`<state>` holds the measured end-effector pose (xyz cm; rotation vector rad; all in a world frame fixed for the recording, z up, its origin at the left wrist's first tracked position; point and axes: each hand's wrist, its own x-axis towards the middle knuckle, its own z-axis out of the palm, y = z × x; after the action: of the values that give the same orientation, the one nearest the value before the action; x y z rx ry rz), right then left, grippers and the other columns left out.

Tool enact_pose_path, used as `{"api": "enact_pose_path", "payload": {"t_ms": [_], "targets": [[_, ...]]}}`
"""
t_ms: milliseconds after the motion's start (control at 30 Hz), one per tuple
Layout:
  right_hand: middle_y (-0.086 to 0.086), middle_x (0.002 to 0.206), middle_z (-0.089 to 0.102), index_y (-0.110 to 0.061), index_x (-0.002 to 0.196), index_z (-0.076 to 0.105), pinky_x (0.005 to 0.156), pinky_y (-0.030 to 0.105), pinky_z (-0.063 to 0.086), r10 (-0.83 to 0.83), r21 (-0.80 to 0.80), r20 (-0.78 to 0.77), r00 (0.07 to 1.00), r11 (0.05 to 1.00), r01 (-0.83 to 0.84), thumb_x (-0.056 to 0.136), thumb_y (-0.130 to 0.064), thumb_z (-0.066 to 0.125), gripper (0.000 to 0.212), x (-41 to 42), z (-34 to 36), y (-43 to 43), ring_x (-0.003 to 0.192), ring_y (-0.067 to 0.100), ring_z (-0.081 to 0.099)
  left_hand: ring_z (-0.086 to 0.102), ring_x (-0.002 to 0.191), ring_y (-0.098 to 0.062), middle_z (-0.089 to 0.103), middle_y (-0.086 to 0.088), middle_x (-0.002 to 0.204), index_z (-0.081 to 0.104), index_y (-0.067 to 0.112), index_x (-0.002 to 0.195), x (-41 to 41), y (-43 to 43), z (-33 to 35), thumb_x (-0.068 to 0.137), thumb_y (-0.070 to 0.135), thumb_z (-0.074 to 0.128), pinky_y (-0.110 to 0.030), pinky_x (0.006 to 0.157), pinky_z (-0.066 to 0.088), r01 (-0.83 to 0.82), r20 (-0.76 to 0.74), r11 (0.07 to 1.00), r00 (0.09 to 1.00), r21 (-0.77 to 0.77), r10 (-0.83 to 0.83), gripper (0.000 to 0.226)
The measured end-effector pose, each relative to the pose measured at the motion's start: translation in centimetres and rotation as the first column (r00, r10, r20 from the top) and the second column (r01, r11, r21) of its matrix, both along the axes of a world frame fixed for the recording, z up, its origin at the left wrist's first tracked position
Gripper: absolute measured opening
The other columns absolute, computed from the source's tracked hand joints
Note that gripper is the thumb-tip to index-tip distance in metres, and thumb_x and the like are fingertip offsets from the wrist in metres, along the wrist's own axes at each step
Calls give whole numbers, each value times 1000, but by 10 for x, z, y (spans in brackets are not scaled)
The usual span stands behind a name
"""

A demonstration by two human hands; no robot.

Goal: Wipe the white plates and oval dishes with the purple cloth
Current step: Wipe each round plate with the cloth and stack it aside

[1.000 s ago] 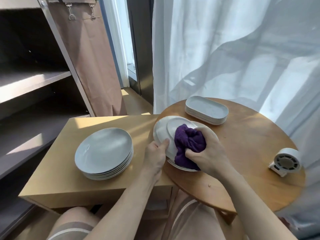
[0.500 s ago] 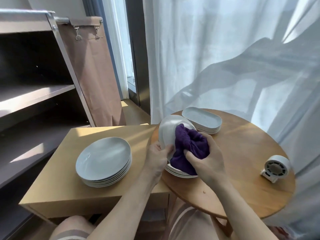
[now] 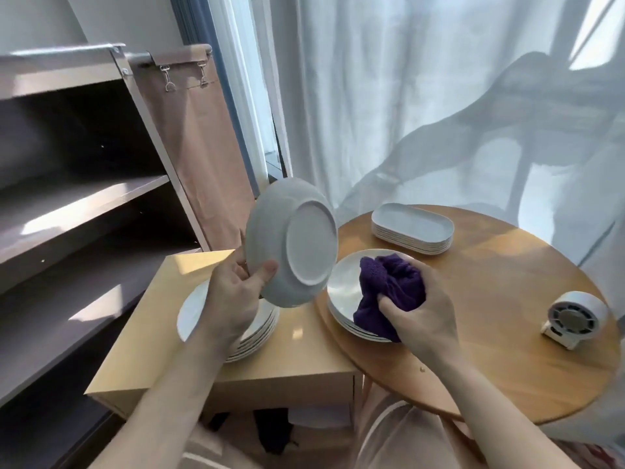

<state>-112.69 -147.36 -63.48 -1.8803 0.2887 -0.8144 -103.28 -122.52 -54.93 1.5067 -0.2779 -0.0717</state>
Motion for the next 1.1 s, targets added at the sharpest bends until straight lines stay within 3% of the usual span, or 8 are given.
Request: {"api": "enact_pose_path", "payload": {"t_ms": [100,233,400,500,600,700,933,1100], "targets": [[-24,122,60,-58,118,55,97,23,45,29,-23,-25,999,999,-30,65,-37,78,62,5,-1,1,118,6,58,71,110,-21,77,-1,113,66,16,126,8,38,4,97,7,65,-37,94,56,-71,96,990,994,120,60,30],[-32,117,58,-42,125,58,87,13,41,63,-31,-54,997,997,-65,61,-48,74,65,7,-4,4,110,-11,55,70,95,-10,76,9,99,67,22,117,17,67,-4,100,15,65,-27,76,58,-183,246,905,965,385,90,19],[-30,115,58,-49,121,54,86,17,42,82,-61,-83,993,994,-87,63,-46,75,62,6,-6,10,108,-10,54,57,64,-29,54,5,69,61,17,109,21,86,-45,100,20,60,-32,51,38,-478,584,442,801,759,-136,9],[-23,115,60,-60,117,51,87,19,43,84,-75,-99,992,993,-91,62,-49,73,61,4,-6,12,108,-8,56,63,60,-37,64,-4,67,57,14,102,17,92,-64,99,19,61,-33,48,37,-480,513,181,807,859,-293,7],[-21,116,60,-66,114,49,87,20,43,77,-86,-112,991,993,-86,64,-44,77,61,3,-6,12,108,-9,55,59,46,-28,62,1,58,60,13,89,15,94,-79,81,3,75,-24,42,27,-476,454,57,785,877,-422,19],[-21,116,60,-64,117,50,85,18,43,59,-88,-113,992,994,-69,67,-40,81,63,3,-7,9,107,-11,55,66,66,-27,68,2,77,55,19,105,17,96,-90,85,3,56,-29,51,35,-427,342,-117,836,896,-430,26],[-45,112,52,-43,124,57,84,12,39,-1,-81,-97,995,997,-7,70,-26,88,64,7,-12,0,103,-19,52,55,75,-26,64,1,91,51,26,117,32,95,-94,98,17,48,-33,62,38,-224,176,-111,927,968,-332,22],[-17,117,58,-52,121,55,89,8,37,-53,-72,-75,996,996,47,71,-24,86,65,7,-8,-13,102,-10,55,64,104,-24,69,4,115,63,36,116,40,99,-96,97,35,62,-31,71,40,-127,133,38,968,991,-214,19]]}}
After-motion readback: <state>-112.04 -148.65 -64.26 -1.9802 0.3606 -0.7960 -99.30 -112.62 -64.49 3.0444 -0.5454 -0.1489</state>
